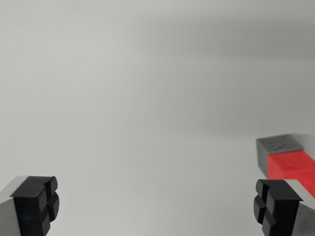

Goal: Destack cube

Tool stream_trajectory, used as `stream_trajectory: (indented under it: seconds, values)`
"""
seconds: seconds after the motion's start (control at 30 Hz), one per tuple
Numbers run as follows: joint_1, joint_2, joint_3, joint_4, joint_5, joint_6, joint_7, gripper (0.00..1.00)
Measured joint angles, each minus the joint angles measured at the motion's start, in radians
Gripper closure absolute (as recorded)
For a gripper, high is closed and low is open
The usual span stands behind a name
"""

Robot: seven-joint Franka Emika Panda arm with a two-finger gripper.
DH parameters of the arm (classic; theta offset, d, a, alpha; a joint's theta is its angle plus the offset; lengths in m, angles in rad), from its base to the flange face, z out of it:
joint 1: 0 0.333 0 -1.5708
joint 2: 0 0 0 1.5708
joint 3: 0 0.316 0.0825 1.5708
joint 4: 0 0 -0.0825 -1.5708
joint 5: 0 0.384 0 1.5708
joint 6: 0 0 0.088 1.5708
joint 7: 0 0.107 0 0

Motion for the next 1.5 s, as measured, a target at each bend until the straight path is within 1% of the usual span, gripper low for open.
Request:
stream_trajectory:
  seconds: [0.27,0.67,1.03,1.3,1.5]
  values:
    - [-0.004,-0.001,-0.002,-0.012,0.000,0.008,-0.009,0.00]
    - [-0.012,-0.015,-0.013,-0.058,0.000,0.044,-0.042,0.00]
    - [-0.025,-0.029,-0.028,-0.117,0.000,0.090,-0.088,0.00]
    - [-0.038,-0.040,-0.042,-0.167,-0.001,0.132,-0.132,0.00]
    - [-0.051,-0.047,-0.055,-0.210,-0.002,0.170,-0.173,0.00]
